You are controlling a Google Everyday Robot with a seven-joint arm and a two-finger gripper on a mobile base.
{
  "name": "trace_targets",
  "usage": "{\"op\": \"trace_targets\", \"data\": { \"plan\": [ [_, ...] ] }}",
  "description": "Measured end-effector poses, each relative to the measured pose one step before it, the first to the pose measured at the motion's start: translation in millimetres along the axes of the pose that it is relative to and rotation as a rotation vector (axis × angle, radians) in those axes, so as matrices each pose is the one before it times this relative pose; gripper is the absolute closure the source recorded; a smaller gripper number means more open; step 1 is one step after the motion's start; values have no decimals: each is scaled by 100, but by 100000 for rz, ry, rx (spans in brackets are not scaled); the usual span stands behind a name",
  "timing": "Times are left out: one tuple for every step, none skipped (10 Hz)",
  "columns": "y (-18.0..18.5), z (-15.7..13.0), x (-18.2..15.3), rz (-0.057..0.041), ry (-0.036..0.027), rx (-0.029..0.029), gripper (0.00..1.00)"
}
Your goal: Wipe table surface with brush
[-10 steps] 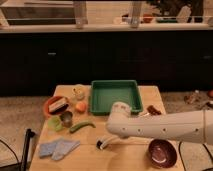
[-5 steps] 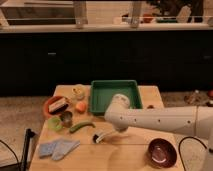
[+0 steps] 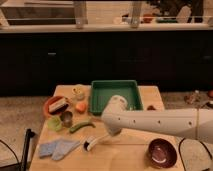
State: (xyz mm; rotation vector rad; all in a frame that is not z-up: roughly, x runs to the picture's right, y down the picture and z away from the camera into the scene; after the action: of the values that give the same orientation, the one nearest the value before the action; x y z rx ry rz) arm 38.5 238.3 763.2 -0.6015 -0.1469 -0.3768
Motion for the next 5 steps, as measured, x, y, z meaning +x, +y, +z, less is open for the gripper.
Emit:
{"op": "trace_targets", "data": {
  "plan": [
    [1301,-454,-18,-1293,-792,-27,100],
    [1048,-184,283,-850,174,-286,100],
    [943,76,366,18,-33,-1250,100],
    [557,370,915,224,815,-920,100],
    [610,382,1002,1235,1385,-1870,100]
  ]
}}
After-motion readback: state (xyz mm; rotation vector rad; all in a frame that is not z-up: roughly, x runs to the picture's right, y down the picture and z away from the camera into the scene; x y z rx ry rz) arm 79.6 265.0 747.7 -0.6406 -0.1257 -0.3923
